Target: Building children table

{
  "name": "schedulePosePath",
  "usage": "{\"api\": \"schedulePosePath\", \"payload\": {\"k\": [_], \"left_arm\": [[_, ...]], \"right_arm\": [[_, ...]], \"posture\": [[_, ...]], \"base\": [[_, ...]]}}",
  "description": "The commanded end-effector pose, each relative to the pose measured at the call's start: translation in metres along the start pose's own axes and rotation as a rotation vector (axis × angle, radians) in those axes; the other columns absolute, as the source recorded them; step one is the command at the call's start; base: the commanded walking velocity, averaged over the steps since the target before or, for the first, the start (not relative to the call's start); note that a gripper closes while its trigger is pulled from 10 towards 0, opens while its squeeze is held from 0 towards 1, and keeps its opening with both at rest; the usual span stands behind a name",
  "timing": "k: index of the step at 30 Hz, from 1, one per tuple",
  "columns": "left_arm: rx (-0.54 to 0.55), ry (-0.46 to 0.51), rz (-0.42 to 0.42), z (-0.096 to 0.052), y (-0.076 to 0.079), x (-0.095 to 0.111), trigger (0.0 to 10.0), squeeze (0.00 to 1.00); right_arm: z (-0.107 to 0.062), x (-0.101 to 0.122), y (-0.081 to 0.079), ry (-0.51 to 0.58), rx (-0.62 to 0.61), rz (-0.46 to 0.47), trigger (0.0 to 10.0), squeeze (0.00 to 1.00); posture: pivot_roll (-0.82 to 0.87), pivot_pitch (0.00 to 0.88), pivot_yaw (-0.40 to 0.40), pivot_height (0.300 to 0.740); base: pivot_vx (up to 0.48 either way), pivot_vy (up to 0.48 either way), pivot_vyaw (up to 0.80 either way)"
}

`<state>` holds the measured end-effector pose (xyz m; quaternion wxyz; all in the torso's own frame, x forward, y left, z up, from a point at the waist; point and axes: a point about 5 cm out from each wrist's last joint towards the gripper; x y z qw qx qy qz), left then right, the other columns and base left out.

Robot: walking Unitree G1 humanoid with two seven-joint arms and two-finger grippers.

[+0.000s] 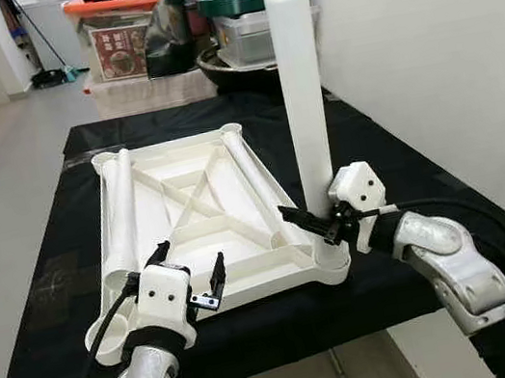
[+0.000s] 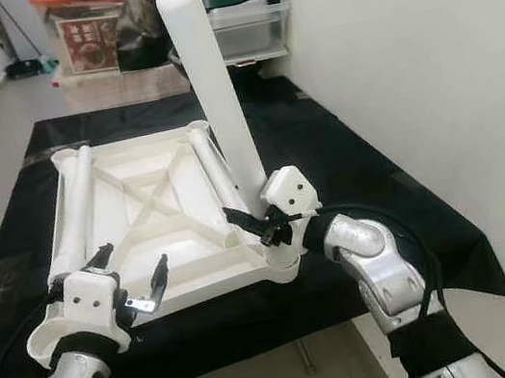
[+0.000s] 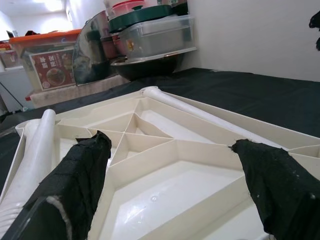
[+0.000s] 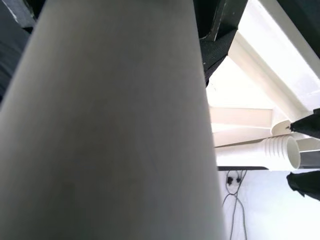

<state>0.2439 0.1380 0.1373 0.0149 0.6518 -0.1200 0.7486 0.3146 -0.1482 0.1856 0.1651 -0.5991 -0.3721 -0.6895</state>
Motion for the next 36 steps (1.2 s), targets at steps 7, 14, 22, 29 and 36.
{"api": "schedulePosePath", "payload": {"k": [7, 14, 22, 29, 36], "left_arm": [[-0.005, -0.017, -0.006, -0.001, 0.002, -0.003, 10.0, 0.0], [-0.006, -0.02, -0.008, -0.001, 0.002, -0.003, 10.0, 0.0], [-0.01, -0.023, -0.005, 0.0, 0.001, -0.005, 10.0, 0.0], [-0.012, -0.021, -0.007, 0.001, 0.002, -0.005, 10.0, 0.0], [-0.019, -0.02, -0.01, 0.001, 0.003, -0.005, 10.0, 0.0]], "right_arm": [[0.0, 0.003, 0.009, -0.006, 0.0, -0.019, 10.0, 0.0], [0.003, -0.005, -0.009, 0.0, 0.029, 0.048, 10.0, 0.0], [0.0, -0.012, -0.018, -0.015, 0.051, 0.066, 10.0, 0.0], [-0.006, -0.011, -0.001, -0.033, 0.006, 0.031, 10.0, 0.0], [-0.011, -0.005, 0.015, -0.029, -0.057, 0.018, 10.0, 0.0]], "posture": [[0.07, 0.0, -0.077, 0.74], [0.07, 0.0, -0.076, 0.74], [0.07, 0.0, -0.071, 0.74], [0.06, 0.0, -0.07, 0.74], [0.05, 0.0, -0.058, 0.74]], "base": [[0.0, 0.0, 0.0], [0.0, 0.0, 0.0], [0.0, 0.0, 0.0], [0.0, 0.0, 0.0], [0.0, 0.0, 0.0]]}}
Point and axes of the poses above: a point about 5 cm out from each wrist's last joint towards the gripper, its own z axis pointing out of the wrist towards the gripper, its own x axis along the axis of the wrist's last joint, y = z × x, and after that the axes turned 1 degree about z, right-handed
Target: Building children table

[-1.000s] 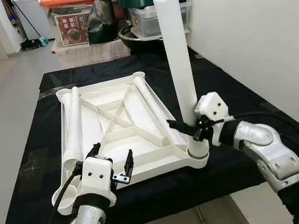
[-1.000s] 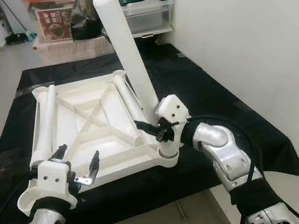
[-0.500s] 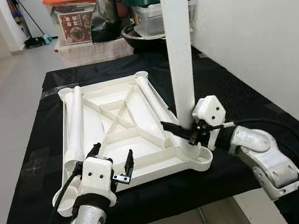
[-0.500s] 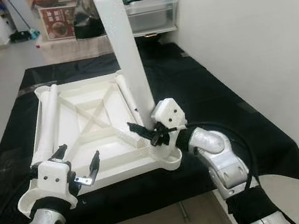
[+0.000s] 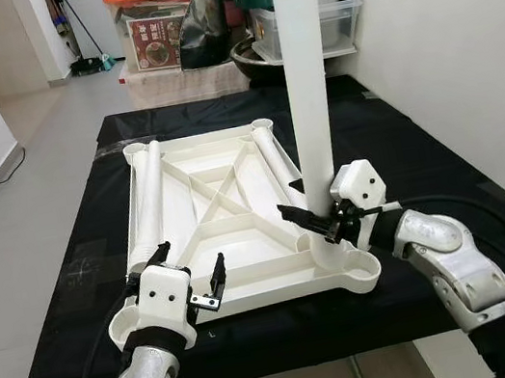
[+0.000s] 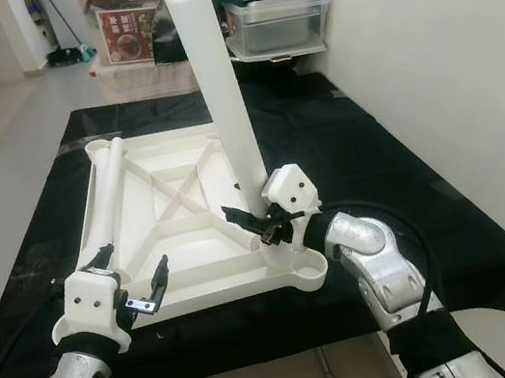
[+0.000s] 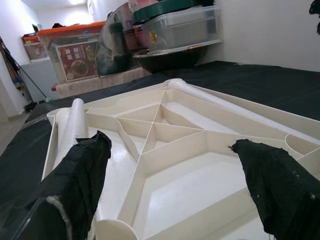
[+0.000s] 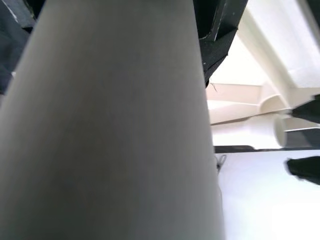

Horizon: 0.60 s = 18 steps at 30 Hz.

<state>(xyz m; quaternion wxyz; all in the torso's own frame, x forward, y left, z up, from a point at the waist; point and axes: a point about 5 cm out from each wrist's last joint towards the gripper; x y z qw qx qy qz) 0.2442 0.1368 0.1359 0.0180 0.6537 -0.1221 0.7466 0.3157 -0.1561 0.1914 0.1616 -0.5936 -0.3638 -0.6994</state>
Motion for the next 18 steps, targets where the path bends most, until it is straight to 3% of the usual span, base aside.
{"api": "schedulePosePath", "payload": {"k": [1, 7, 12, 14, 18], "left_arm": [[-0.014, -0.015, -0.007, 0.001, 0.002, -0.004, 10.0, 0.0], [-0.024, -0.016, -0.007, 0.003, 0.003, -0.004, 10.0, 0.0], [-0.031, -0.015, -0.01, 0.004, 0.005, -0.005, 10.0, 0.0], [-0.034, -0.014, -0.012, 0.005, 0.006, -0.005, 10.0, 0.0], [-0.035, -0.013, -0.013, 0.005, 0.006, -0.004, 10.0, 0.0]], "right_arm": [[-0.009, -0.007, 0.012, -0.052, -0.044, 0.009, 10.0, 0.0], [-0.021, -0.002, 0.026, -0.07, -0.07, -0.015, 10.0, 0.0], [-0.025, -0.002, 0.026, -0.068, -0.094, 0.017, 10.0, 0.0], [-0.025, -0.003, 0.023, -0.059, -0.123, 0.085, 10.0, 0.0], [-0.024, -0.003, 0.021, -0.049, -0.135, 0.101, 10.0, 0.0]], "posture": [[0.05, 0.0, -0.057, 0.74], [0.03, 0.0, -0.046, 0.74], [0.02, 0.0, -0.042, 0.74], [0.02, 0.0, -0.041, 0.74], [0.02, 0.0, -0.04, 0.74]], "base": [[0.0, 0.0, 0.0], [0.0, 0.0, 0.0], [0.0, 0.0, 0.0], [0.0, 0.0, -0.8], [0.0, 0.0, -0.8]]}}
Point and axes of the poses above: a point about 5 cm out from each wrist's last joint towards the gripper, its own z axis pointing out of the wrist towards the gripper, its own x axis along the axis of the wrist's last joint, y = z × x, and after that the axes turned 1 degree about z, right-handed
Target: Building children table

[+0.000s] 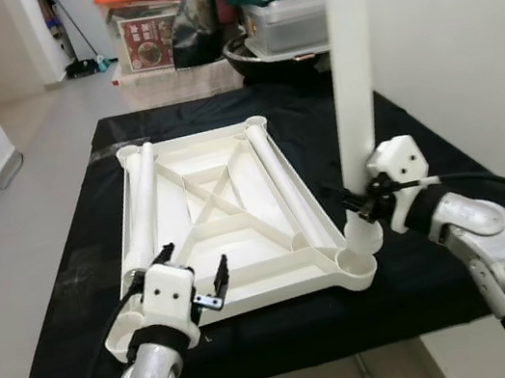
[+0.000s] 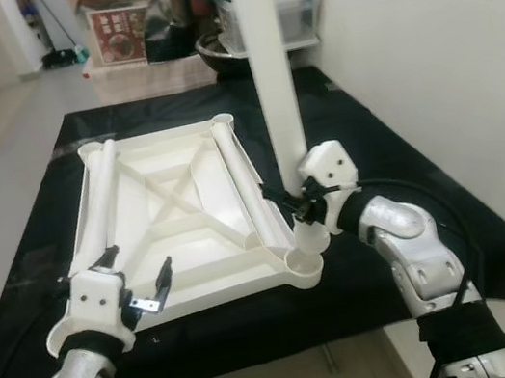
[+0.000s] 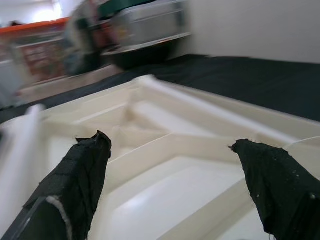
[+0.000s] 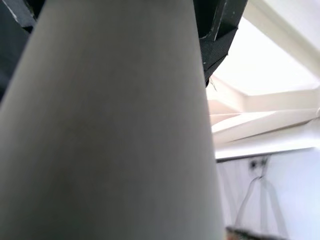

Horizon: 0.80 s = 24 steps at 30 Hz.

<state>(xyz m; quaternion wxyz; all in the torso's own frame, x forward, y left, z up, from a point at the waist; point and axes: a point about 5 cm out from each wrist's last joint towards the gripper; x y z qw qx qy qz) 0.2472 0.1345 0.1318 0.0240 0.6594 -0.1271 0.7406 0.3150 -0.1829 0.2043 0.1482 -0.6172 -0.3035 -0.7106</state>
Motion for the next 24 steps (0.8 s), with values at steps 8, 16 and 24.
{"api": "schedulePosePath", "payload": {"k": [8, 16, 24], "left_arm": [[-0.012, 0.0, -0.005, 0.001, 0.0, -0.001, 10.0, 0.0], [0.004, 0.006, -0.024, 0.002, 0.0, 0.0, 10.0, 0.0], [0.013, -0.002, -0.043, 0.001, -0.002, -0.001, 10.0, 0.0]], "right_arm": [[-0.002, -0.008, -0.007, -0.013, -0.042, 0.06, 10.0, 0.0], [0.0, -0.006, -0.012, -0.005, -0.039, 0.057, 10.0, 0.0], [0.004, 0.001, -0.008, 0.03, -0.091, 0.064, 10.0, 0.0]], "posture": [[0.02, 0.0, -0.041, 0.74], [0.02, 0.0, -0.046, 0.74], [0.03, 0.0, -0.044, 0.74]], "base": [[0.0, 0.0, -0.3], [0.0, 0.0, 0.0], [0.0, 0.0, 0.0]]}}
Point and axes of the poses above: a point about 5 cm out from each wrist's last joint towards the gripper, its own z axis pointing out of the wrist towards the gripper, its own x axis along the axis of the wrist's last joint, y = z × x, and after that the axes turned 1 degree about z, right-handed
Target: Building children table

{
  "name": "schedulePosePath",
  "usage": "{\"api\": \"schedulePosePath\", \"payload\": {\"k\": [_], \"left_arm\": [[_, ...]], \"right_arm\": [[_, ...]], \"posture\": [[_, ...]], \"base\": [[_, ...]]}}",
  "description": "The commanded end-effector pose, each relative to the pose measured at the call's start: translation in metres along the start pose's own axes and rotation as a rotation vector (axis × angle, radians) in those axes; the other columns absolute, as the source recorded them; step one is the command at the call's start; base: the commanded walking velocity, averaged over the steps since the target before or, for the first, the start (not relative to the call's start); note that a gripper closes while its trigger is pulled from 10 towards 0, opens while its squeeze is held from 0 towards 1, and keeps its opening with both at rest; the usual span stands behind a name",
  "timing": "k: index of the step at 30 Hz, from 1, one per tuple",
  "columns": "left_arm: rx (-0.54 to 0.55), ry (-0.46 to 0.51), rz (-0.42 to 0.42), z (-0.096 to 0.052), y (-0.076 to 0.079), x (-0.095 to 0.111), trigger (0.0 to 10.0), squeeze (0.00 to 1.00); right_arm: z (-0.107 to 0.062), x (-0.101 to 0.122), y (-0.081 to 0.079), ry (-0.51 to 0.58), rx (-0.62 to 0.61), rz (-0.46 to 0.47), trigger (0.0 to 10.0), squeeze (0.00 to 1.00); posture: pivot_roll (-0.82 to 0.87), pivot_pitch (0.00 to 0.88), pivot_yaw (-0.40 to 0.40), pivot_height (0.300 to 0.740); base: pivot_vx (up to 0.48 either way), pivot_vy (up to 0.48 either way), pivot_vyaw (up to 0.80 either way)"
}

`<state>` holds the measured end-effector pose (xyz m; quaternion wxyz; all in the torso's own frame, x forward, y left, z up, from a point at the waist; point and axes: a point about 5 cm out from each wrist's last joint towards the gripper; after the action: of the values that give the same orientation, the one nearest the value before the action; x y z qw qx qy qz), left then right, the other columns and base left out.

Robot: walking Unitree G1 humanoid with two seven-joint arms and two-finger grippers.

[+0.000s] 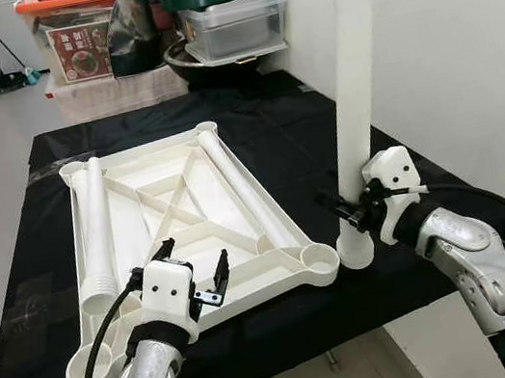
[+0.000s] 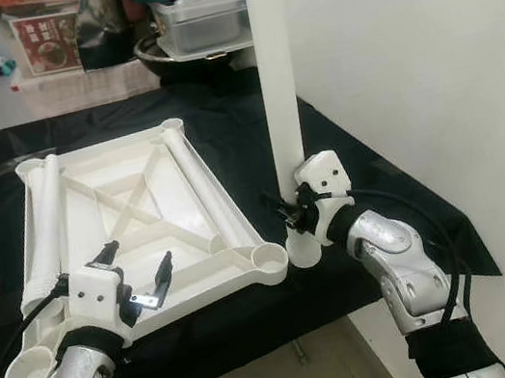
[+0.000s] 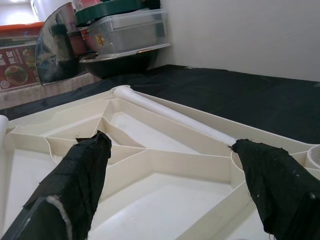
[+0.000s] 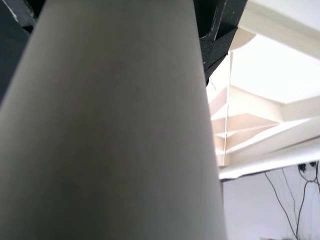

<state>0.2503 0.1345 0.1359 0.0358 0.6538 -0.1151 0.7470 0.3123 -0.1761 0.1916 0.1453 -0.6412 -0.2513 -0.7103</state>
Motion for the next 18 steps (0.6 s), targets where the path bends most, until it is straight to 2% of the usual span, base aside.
{"api": "schedulePosePath", "payload": {"k": [1, 6, 12, 18], "left_arm": [[0.01, -0.024, -0.011, -0.002, -0.001, -0.005, 10.0, 0.0], [0.005, -0.022, 0.001, -0.002, -0.001, -0.004, 10.0, 0.0], [0.006, -0.021, 0.002, -0.002, -0.001, -0.004, 10.0, 0.0], [0.012, -0.028, 0.006, -0.004, -0.002, -0.006, 10.0, 0.0]], "right_arm": [[0.003, 0.018, 0.005, 0.081, -0.043, -0.013, 10.0, 0.0], [0.004, 0.046, 0.019, 0.197, -0.144, -0.049, 10.0, 0.0], [0.004, 0.051, 0.019, 0.21, -0.146, -0.057, 10.0, 0.0], [0.002, 0.033, -0.002, 0.127, 0.01, -0.055, 10.0, 0.0]], "posture": [[0.03, 0.0, -0.041, 0.74], [0.02, 0.0, -0.038, 0.74], [0.02, 0.0, -0.039, 0.74], [0.02, 0.0, -0.044, 0.74]], "base": [[0.0, 0.0, 0.0], [0.0, 0.202, 0.0], [0.0, 0.0, 0.0], [0.0, 0.0, 0.0]]}}
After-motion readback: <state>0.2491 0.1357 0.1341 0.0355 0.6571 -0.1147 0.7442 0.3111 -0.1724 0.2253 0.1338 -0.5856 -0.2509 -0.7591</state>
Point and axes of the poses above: a point about 5 cm out from each wrist's last joint towards the gripper, its own z axis pointing out of the wrist towards the gripper, its own x axis along the axis of the wrist's last joint, y = z × x, and after that the axes turned 1 degree about z, right-handed
